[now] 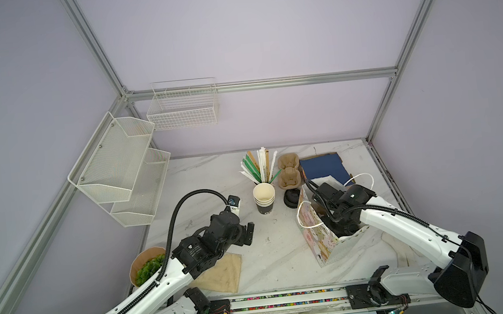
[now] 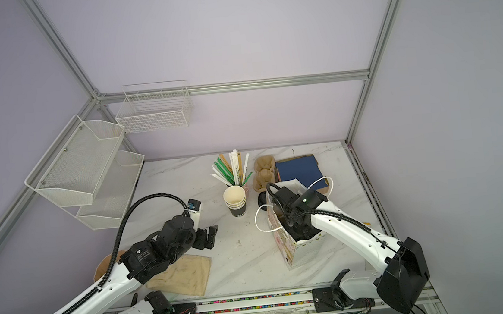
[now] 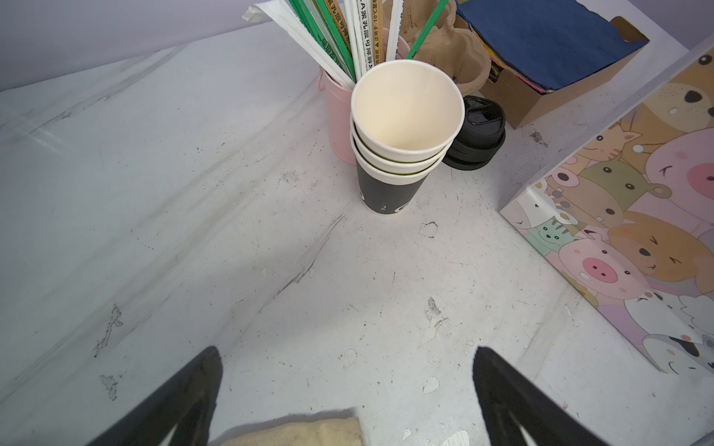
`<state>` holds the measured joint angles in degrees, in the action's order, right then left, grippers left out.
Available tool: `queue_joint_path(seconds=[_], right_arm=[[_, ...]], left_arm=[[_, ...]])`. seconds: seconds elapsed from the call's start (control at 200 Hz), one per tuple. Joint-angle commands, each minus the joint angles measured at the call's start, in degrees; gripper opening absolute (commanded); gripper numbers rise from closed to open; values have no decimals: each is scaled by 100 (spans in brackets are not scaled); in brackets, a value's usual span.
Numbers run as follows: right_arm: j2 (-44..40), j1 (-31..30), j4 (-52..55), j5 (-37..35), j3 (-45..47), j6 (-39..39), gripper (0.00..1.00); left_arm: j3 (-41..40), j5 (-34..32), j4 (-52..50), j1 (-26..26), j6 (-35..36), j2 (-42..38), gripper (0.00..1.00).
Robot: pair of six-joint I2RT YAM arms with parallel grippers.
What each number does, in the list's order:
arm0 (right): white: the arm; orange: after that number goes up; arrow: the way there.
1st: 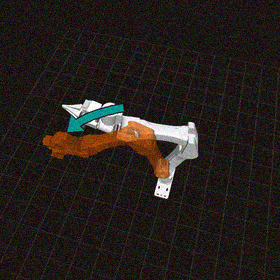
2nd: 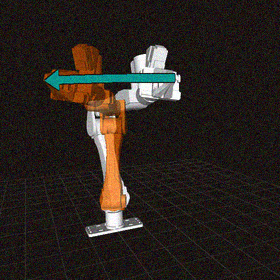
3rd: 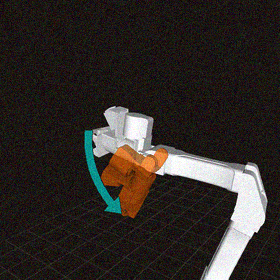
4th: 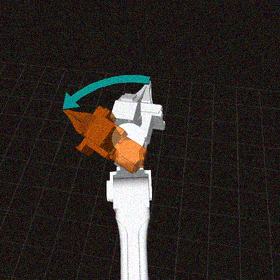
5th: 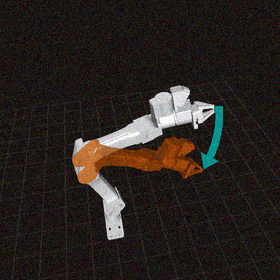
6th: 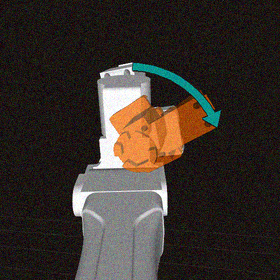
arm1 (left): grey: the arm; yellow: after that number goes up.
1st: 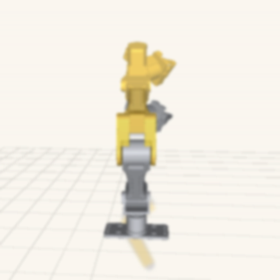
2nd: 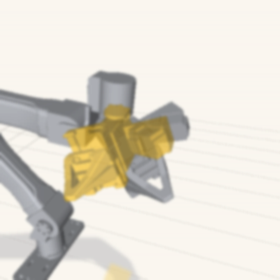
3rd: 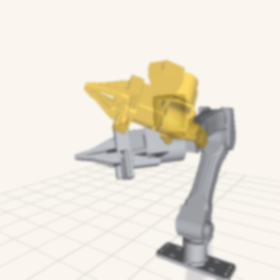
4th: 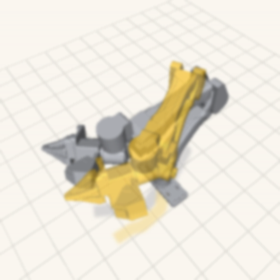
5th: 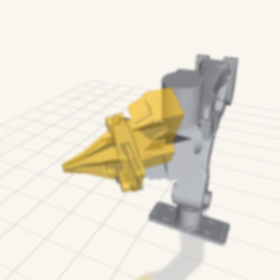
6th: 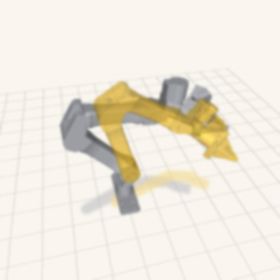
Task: Pack a coffee takeout order
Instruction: Place the coffee cup in the cup tray.
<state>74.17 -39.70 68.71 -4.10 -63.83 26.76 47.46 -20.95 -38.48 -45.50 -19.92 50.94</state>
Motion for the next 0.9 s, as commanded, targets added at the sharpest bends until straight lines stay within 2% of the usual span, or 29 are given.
queue_joint_path(seconds=[0.0, 0.32, 0.9], right_arm=[[178, -47, 189, 1, 237, 136, 54], [324, -46, 400, -82, -103, 75, 60], [301, -46, 521, -117, -478, 47, 86]], left_arm=[[509, 67, 104, 23, 39, -21, 100], [501, 70, 102, 24, 41, -34, 100], [514, 88, 89, 23, 50, -22, 100]])
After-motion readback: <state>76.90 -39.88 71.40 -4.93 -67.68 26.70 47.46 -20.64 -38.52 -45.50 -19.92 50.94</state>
